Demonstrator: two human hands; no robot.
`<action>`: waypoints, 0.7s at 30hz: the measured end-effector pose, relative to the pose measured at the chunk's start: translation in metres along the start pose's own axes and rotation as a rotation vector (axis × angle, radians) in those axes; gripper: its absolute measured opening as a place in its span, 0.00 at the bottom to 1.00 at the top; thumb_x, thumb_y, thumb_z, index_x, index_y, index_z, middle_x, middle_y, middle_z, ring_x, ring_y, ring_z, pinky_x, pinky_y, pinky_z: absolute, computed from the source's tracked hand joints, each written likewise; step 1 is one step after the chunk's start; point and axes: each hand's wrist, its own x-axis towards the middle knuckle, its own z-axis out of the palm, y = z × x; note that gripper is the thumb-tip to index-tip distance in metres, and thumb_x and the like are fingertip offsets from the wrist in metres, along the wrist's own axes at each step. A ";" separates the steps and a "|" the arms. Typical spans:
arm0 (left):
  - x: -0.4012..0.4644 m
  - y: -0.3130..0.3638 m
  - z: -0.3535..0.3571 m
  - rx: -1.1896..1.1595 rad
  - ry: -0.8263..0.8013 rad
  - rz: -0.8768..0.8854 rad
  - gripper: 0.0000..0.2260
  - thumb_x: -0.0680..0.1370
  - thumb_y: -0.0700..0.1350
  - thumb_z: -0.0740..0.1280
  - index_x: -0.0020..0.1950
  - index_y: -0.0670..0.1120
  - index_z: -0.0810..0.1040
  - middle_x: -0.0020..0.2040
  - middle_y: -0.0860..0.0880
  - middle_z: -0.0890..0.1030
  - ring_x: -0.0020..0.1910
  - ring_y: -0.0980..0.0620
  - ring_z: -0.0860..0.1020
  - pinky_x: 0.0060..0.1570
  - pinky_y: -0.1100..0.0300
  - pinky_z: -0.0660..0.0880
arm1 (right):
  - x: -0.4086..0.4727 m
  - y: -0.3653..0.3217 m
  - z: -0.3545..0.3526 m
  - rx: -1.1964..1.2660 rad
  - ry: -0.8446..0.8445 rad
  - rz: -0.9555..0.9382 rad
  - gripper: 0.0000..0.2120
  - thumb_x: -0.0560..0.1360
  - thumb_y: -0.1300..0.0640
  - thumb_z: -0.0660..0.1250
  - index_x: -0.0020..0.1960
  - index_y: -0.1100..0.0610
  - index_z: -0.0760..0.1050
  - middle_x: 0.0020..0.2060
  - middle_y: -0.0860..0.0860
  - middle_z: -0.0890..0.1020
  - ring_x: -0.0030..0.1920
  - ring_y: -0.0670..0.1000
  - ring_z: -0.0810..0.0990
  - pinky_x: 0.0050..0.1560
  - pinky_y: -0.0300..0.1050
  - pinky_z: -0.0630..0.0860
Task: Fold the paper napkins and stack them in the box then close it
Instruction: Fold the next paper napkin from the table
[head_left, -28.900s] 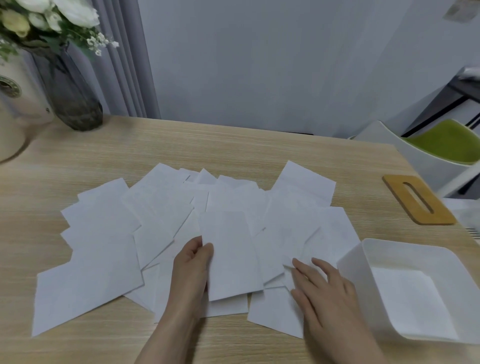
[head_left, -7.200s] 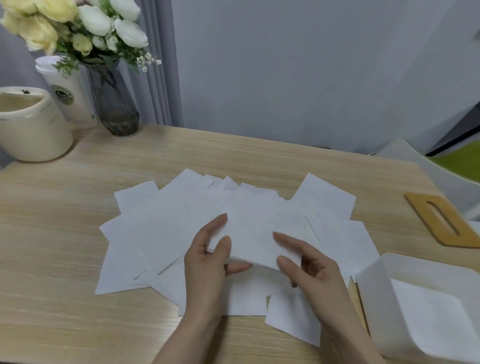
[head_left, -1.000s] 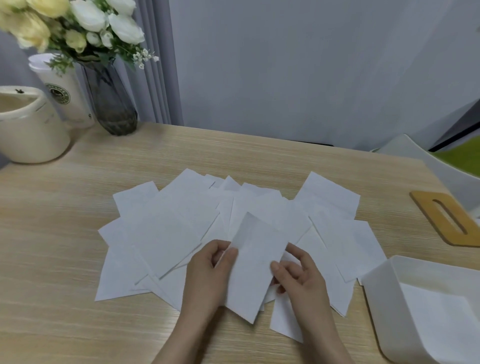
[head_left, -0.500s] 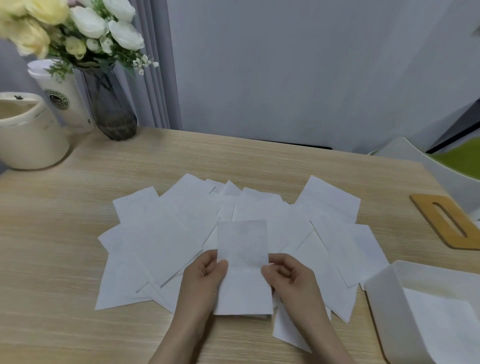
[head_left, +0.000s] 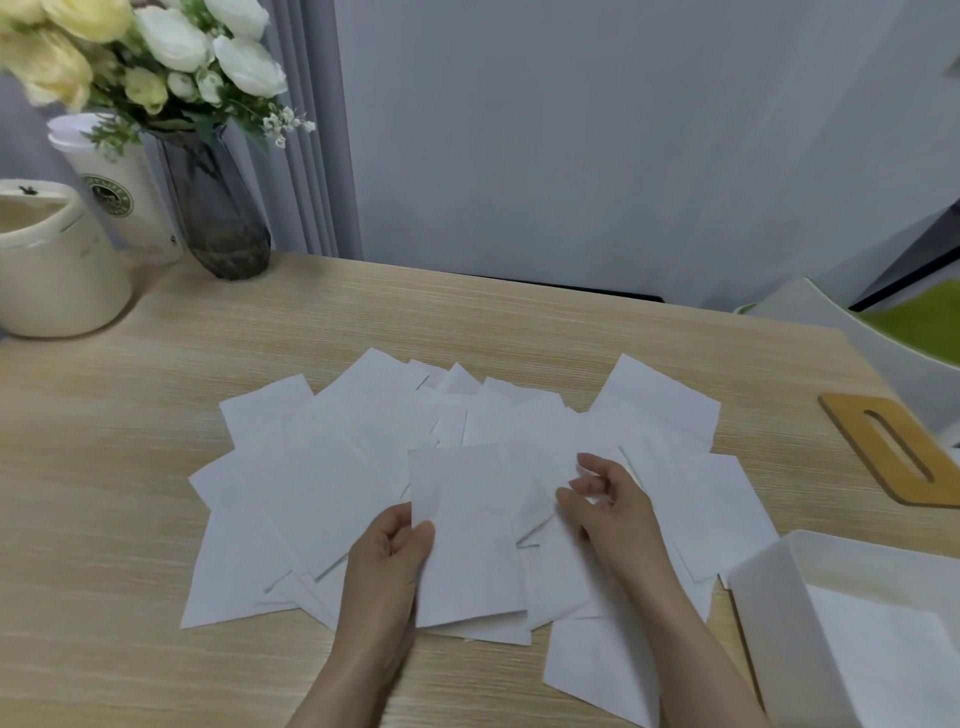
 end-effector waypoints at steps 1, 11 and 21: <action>0.000 0.001 0.000 0.003 -0.005 0.001 0.07 0.80 0.34 0.63 0.53 0.40 0.79 0.43 0.43 0.86 0.41 0.48 0.83 0.43 0.54 0.77 | 0.001 0.000 0.000 0.018 0.000 0.012 0.18 0.74 0.61 0.70 0.62 0.53 0.73 0.40 0.46 0.76 0.37 0.45 0.75 0.47 0.47 0.75; -0.003 0.006 0.002 0.021 -0.007 -0.005 0.07 0.80 0.35 0.63 0.53 0.41 0.79 0.44 0.43 0.86 0.41 0.49 0.83 0.41 0.56 0.77 | -0.021 -0.001 0.014 0.197 -0.107 0.064 0.07 0.75 0.61 0.67 0.50 0.64 0.77 0.23 0.59 0.75 0.20 0.47 0.68 0.25 0.38 0.66; 0.000 0.001 0.001 0.027 -0.002 0.000 0.06 0.79 0.35 0.64 0.51 0.41 0.80 0.43 0.43 0.86 0.44 0.45 0.82 0.51 0.47 0.75 | -0.020 0.005 0.013 0.100 -0.057 0.012 0.10 0.77 0.60 0.65 0.38 0.60 0.80 0.17 0.52 0.72 0.20 0.46 0.69 0.30 0.40 0.65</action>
